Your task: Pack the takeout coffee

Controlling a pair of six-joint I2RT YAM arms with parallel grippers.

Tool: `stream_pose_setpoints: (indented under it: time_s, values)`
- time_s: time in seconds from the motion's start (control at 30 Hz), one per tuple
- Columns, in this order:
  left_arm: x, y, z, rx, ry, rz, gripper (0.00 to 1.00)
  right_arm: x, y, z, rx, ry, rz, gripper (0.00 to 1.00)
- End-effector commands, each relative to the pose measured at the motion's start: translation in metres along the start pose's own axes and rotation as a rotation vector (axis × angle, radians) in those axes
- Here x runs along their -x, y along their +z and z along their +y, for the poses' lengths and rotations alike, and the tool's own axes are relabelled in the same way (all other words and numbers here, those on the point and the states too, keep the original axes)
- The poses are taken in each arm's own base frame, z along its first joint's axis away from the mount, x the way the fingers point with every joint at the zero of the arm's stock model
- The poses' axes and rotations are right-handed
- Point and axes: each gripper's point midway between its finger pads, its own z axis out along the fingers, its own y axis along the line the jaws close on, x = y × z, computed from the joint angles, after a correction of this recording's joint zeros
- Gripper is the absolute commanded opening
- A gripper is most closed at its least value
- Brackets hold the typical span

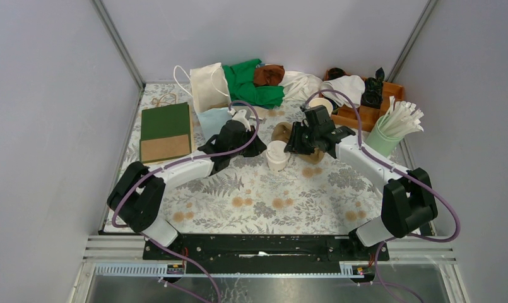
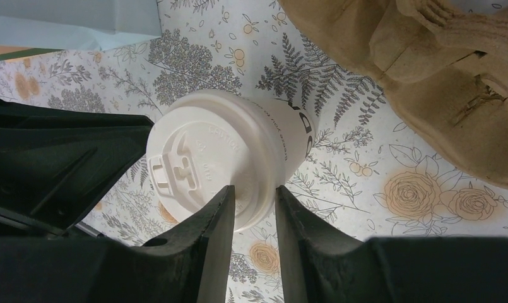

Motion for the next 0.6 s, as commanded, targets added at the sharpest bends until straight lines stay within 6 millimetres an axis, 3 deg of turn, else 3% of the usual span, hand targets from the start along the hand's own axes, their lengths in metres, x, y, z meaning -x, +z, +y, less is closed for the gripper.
stream_pose_setpoints:
  time_s: [0.0, 0.57]
  values:
    - [0.010, 0.006, -0.008, -0.027, 0.019, -0.025, 0.15, 0.011, -0.005, 0.011, 0.024, -0.022, -0.017, 0.36]
    - [-0.016, 0.014, 0.006, 0.036, 0.050, 0.044, 0.10, -0.003, 0.002, -0.003, -0.033, -0.017, 0.046, 0.35]
